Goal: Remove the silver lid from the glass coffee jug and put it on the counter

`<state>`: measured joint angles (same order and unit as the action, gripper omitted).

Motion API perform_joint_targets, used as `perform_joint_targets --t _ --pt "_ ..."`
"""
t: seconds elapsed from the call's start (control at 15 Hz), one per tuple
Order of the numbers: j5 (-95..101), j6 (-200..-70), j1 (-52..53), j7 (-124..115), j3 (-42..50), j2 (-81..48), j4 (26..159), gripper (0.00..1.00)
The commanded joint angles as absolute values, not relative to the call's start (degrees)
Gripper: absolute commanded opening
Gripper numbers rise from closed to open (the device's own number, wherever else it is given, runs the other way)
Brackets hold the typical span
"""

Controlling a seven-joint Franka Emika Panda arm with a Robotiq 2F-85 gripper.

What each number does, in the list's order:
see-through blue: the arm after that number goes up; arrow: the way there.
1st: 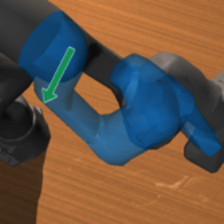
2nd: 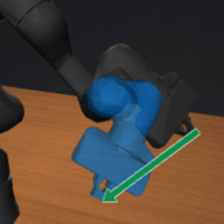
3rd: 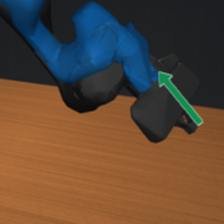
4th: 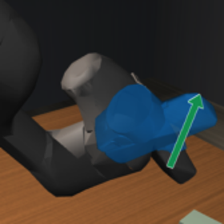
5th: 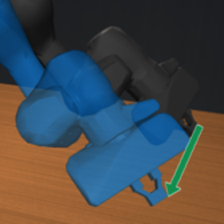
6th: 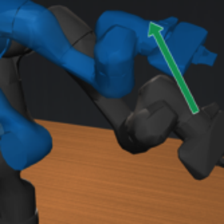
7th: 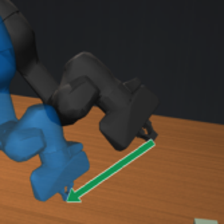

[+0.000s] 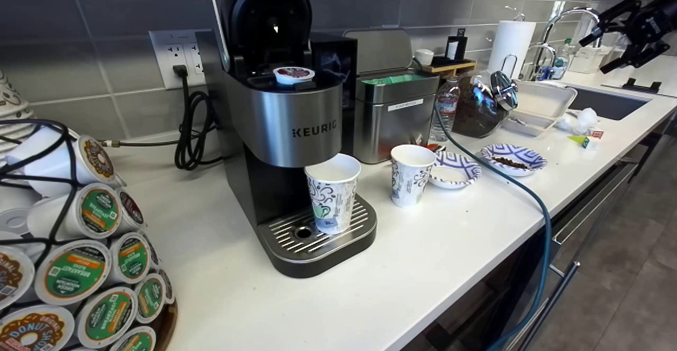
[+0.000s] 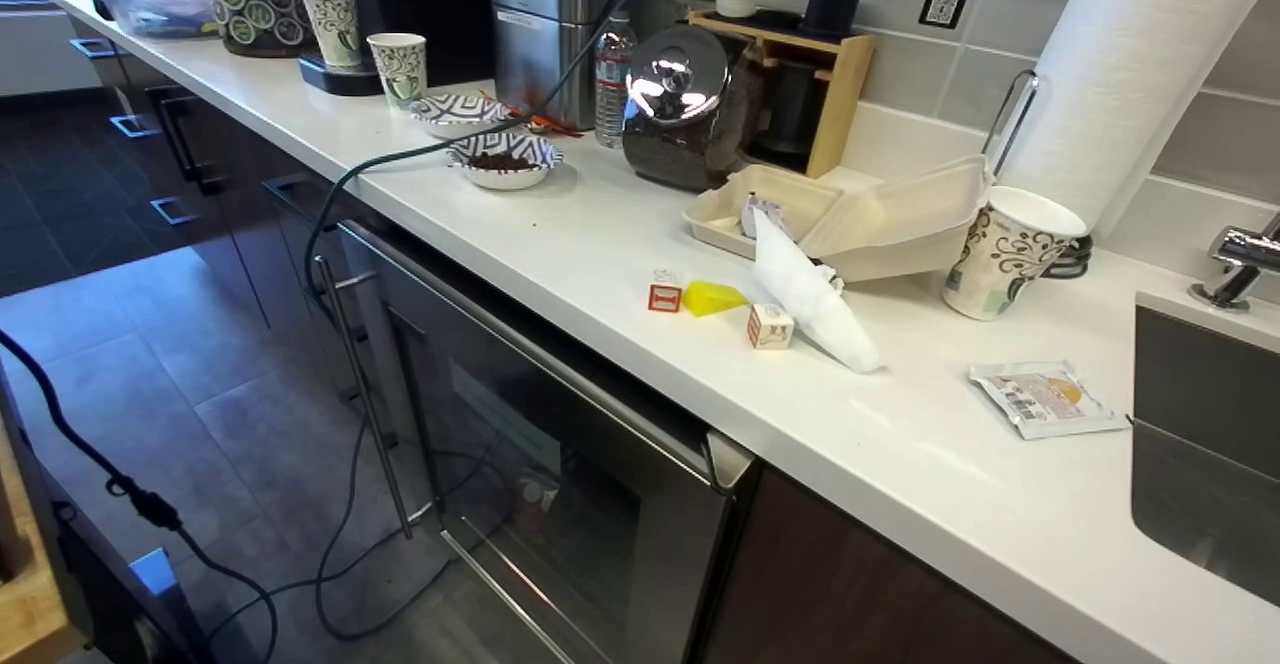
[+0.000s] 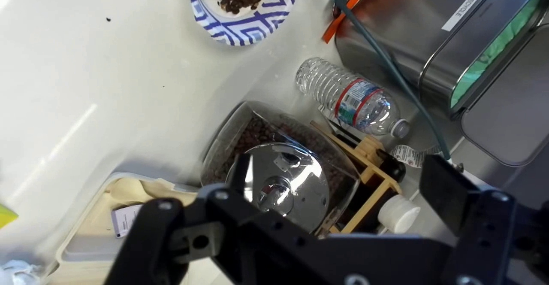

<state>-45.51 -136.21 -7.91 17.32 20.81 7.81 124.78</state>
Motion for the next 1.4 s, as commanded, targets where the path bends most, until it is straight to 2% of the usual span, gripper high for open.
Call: perform_joint_targets --t 0.0,0.27,0.8,1.33 --pt "-50.2 -142.7 -8.8 9.6 17.5 2.8 121.9 1.00" --pt "-54.1 -150.2 -8.7 2.2 14.2 -5.8 115.7 1.00" --pt "-51.7 -150.2 -13.4 -8.9 12.8 -24.0 98.0 1.00" --pt "-54.0 -148.3 -18.3 -8.7 9.9 -24.8 96.6 1.00"
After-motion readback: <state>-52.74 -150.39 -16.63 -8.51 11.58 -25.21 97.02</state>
